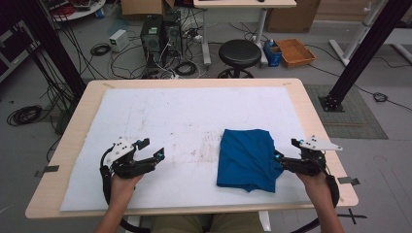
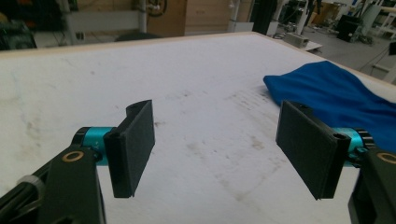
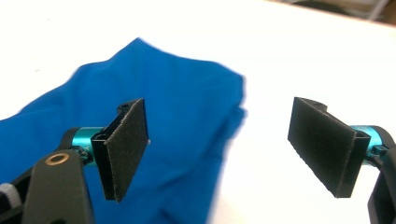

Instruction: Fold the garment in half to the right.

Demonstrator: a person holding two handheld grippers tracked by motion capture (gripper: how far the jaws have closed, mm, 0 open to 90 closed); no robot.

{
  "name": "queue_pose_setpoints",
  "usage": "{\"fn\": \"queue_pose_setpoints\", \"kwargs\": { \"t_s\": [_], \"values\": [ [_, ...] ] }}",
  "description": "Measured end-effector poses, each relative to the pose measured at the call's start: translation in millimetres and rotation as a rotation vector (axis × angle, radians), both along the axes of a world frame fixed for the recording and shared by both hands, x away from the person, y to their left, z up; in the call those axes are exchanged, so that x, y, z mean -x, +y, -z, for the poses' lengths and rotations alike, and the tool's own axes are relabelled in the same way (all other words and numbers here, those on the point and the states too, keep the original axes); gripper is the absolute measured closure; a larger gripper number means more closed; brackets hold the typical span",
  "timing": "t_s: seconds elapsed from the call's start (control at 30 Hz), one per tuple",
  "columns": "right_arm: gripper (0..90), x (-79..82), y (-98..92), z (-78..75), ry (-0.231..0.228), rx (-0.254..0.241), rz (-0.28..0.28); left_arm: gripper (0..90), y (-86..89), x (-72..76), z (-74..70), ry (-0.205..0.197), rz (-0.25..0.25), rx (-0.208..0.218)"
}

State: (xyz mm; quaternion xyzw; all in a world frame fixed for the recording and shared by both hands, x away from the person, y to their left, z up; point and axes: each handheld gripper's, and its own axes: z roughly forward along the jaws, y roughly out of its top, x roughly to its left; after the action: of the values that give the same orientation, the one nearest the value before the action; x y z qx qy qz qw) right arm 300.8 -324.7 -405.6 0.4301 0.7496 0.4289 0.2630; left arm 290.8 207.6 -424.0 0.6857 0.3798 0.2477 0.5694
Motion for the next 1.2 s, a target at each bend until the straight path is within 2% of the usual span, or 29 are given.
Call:
{"fn": "queue_pose_setpoints", "kwargs": {
  "t_s": [0.1, 0.2, 0.47, 0.73, 1.2],
  "values": [
    [20.0, 1.1, -10.8, -2.4, -0.021, -0.001, 0.038, 26.7, 4.1, -1.2, 2.2, -0.025, -0.012, 0.01],
    [20.0, 2.1, -16.4, -3.0, -0.031, -0.006, 0.07, 26.8, 5.7, -1.9, 2.3, -0.025, -0.019, 0.015],
    [20.0, 3.9, -25.7, -2.3, -0.039, -0.028, 0.099, 26.8, 6.9, -0.3, 0.4, -0.023, -0.029, 0.015],
    [20.0, 5.0, -31.0, -3.9, -0.04, -0.043, 0.113, 26.8, 7.3, -2.4, -1.3, -0.028, -0.028, 0.021],
    [20.0, 7.3, -34.5, -0.9, -0.033, -0.049, 0.104, 26.7, 10.9, -2.6, -3.6, -0.035, -0.047, 0.034]
  ]
}}
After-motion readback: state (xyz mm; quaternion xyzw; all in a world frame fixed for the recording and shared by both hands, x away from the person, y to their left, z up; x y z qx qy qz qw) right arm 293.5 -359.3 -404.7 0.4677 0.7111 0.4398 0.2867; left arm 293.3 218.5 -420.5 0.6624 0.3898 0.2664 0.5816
